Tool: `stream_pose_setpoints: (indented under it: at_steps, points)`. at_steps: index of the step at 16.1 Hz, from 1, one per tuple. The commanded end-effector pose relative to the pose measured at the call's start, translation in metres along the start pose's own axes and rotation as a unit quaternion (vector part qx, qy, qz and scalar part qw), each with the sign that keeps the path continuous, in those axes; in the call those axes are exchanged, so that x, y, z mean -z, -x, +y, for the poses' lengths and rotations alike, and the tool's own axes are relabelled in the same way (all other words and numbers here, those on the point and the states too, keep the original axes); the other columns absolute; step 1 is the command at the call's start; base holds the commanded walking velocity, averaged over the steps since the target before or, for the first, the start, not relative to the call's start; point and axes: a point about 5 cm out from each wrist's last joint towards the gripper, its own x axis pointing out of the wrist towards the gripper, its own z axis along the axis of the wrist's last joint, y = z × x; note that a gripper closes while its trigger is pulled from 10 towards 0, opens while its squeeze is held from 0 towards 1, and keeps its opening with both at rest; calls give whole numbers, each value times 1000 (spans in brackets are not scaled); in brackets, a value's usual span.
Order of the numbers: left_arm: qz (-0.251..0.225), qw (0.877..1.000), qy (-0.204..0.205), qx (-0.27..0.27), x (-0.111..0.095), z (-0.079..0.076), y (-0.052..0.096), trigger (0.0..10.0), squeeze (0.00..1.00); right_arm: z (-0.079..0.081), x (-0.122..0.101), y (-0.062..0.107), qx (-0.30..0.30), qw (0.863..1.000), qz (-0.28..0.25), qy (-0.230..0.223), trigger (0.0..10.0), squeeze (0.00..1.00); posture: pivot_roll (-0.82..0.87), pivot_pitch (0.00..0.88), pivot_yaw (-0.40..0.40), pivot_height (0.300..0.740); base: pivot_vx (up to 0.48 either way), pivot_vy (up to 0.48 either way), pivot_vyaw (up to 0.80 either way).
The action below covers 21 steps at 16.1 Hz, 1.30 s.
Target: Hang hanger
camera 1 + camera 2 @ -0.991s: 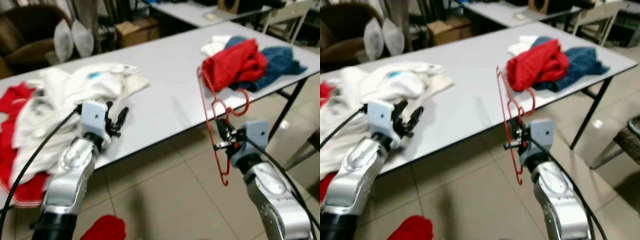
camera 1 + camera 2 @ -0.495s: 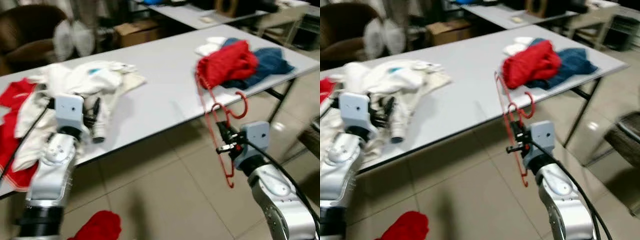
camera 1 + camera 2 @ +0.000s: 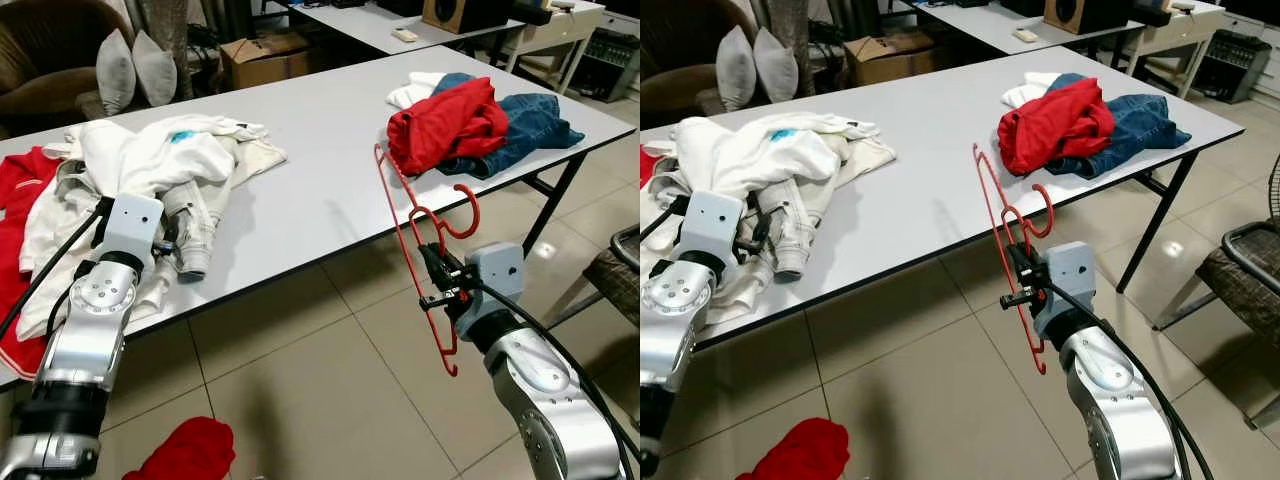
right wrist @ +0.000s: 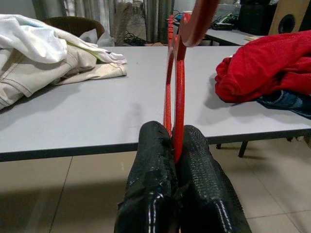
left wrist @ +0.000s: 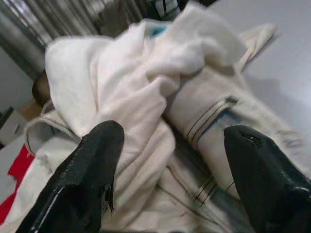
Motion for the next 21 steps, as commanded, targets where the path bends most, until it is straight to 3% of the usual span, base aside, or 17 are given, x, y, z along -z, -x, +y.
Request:
stream_pose_setpoints:
  at_steps: [1,8,13,21]
  points:
    - [2,1000,-11,-1,-1,3,-2,0,0,0,-3,-1,1,1000,-9,4,10000,0,-176,0,62,740,0,0,0]
    - [21,995,-88,-47,7,21,-14,0,0,0,-3,0,4,1000,-7,5,10000,0,-186,0,64,740,0,0,0]
    - [1,995,-89,-53,0,28,-20,0,0,1,-3,-1,5,1000,-6,4,10000,0,-186,0,66,740,0,0,0]
    - [-5,997,-69,-40,1,27,-23,0,0,0,-1,0,12,1000,-2,2,10000,0,-187,0,67,740,0,0,0]
